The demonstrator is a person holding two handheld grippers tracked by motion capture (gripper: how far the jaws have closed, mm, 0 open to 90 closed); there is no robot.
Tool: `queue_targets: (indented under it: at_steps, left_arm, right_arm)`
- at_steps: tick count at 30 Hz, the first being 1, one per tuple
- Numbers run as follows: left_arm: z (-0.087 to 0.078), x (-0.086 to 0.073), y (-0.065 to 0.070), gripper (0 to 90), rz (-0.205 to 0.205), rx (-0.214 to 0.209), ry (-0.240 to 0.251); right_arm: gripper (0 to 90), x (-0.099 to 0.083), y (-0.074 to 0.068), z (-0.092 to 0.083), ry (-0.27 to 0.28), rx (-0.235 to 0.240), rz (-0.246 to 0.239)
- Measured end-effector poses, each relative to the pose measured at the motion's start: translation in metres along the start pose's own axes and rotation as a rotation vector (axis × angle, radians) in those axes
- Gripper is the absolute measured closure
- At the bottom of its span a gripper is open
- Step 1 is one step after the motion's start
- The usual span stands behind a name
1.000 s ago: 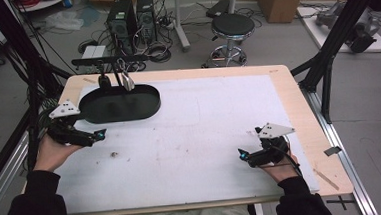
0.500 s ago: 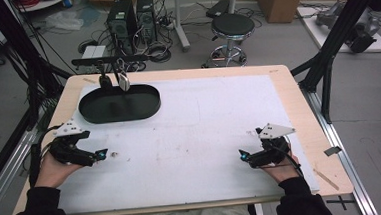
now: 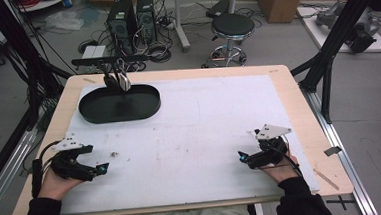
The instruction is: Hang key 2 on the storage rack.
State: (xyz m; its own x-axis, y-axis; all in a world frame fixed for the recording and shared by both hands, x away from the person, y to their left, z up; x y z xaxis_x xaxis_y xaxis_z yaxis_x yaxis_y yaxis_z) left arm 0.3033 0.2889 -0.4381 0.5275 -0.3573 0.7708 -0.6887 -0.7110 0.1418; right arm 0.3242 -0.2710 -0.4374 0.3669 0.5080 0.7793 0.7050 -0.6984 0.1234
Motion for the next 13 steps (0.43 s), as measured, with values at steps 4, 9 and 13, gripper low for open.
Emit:
queue_targets:
  at_steps: [4, 9, 13]
  left_arm:
    - [0.005, -0.005, -0.001, 1.7, -0.02, -0.018, -0.042]
    - [0.008, -0.006, -0.001, 1.7, -0.011, -0.025, -0.051]
    - [0.011, -0.009, -0.004, 1.7, 0.0, -0.029, -0.063]
  right_arm:
    - [0.7, 0.0, 0.0, 0.0, -0.004, 0.002, 0.001]
    - [0.8, 0.0, 0.0, 0.001, -0.009, 0.003, 0.001]
    - [0.7, -0.001, -0.001, 0.003, -0.012, 0.0, -0.012]
Point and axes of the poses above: each handheld gripper's, and its own axes: z roughly forward along the jaws, x roughly out of its top, y roughly to its right, the point moved 2 cm from there along z, roughly forward along the jaws
